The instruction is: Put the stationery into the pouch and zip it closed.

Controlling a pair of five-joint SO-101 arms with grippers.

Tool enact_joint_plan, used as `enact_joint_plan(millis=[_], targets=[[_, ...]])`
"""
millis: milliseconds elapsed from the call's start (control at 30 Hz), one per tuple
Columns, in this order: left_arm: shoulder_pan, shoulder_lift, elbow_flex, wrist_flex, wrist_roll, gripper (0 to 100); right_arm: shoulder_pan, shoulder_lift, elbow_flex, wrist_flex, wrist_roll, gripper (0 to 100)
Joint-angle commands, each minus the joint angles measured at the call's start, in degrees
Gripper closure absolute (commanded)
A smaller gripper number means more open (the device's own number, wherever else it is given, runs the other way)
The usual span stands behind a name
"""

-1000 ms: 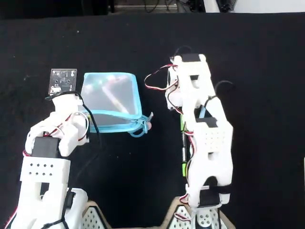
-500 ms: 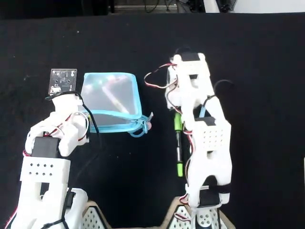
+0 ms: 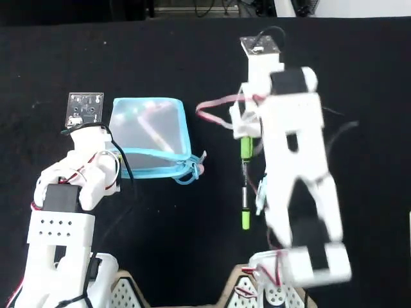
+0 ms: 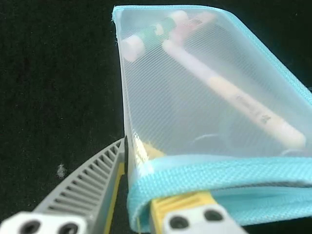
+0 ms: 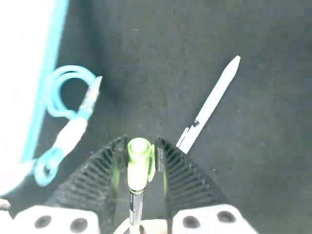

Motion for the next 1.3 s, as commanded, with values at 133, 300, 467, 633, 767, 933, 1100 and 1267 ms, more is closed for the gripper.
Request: enact_joint_plan(millis=[133, 300, 467, 633, 767, 933, 1100, 1267], targets=[[-0.6, 0.3, -0.3, 0.4, 0.4, 97, -5.8, -27.3, 10.2, -11.3, -0.2, 98.7], [-0.6, 0.3, -0.3, 0.4, 0.4, 97, -5.9, -35.4, 16.7, -18.1, -0.2, 98.7], [-0.6, 0.3, -0.3, 0.4, 0.4, 97, -9.1, -39.8, 16.3, -19.6, -0.2, 98.6], [-0.6, 0.3, -0.3, 0.4, 0.4, 97, -23.2, -45.0, 15.6, -20.2, -0.2, 98.6], [-0.6, 0.3, -0.3, 0.4, 0.4, 97, -30.1, -48.5, 17.0, -24.9, -0.2, 98.6], [-0.6, 0.3, -0.3, 0.4, 0.4, 97, -30.8, -52.2, 22.5, -34.6, -0.2, 98.6], [-0.6, 0.3, -0.3, 0.4, 0.4, 97, -30.9, -55.9, 34.0, -46.9, -0.2, 98.6], [-0.6, 0.3, -0.3, 0.5, 0.4, 97, -30.9, -60.8, 44.4, -55.8, -0.2, 98.6]])
